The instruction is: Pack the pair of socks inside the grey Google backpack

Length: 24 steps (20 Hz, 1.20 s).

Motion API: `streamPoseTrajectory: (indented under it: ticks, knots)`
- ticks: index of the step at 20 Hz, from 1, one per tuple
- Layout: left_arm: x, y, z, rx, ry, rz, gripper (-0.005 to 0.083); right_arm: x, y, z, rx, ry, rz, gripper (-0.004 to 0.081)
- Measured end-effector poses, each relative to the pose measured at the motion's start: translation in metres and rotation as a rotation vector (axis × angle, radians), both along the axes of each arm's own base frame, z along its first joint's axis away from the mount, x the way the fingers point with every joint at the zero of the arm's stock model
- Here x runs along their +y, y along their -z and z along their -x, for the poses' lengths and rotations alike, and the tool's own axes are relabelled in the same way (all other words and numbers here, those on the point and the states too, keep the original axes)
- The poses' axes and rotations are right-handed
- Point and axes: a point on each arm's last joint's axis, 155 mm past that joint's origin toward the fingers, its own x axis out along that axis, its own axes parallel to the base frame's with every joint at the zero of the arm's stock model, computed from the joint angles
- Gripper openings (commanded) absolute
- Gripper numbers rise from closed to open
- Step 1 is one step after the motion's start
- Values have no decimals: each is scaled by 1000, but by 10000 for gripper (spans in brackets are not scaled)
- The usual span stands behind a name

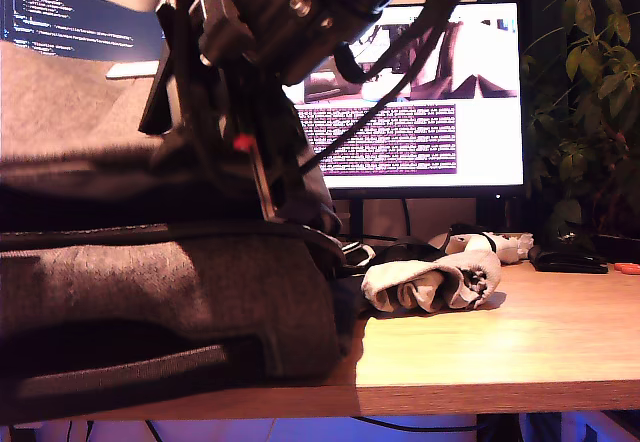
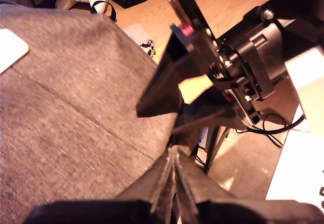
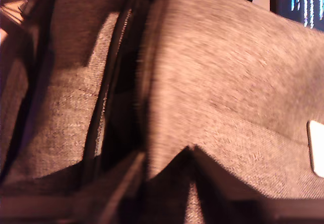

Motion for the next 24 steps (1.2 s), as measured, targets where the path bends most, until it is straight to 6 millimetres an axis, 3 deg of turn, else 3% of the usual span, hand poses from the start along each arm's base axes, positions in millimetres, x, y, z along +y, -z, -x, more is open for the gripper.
streamPoseTrajectory:
  ticks: [5, 12, 15, 18, 19, 24]
  knots:
    - [-3, -1, 4, 31, 13, 30, -19, 1, -14, -8, -58, 18, -6, -13]
    - [11, 4, -13, 9, -100, -23, -18, 20, -84, -23, -86, 49, -96, -13]
    - [15, -14, -19, -83, -109, -45, 100, 19, -94, -27, -54, 70, -104, -13]
    - [20, -65, -27, -281, -124, -50, 429, 17, -95, -30, -38, 83, -102, -13]
    - [23, -77, -29, -336, -129, -58, 481, 16, -93, -31, -35, 86, -96, -13]
    - [36, -68, -48, -398, -176, -196, 501, 17, -92, -30, -28, 77, -98, -13]
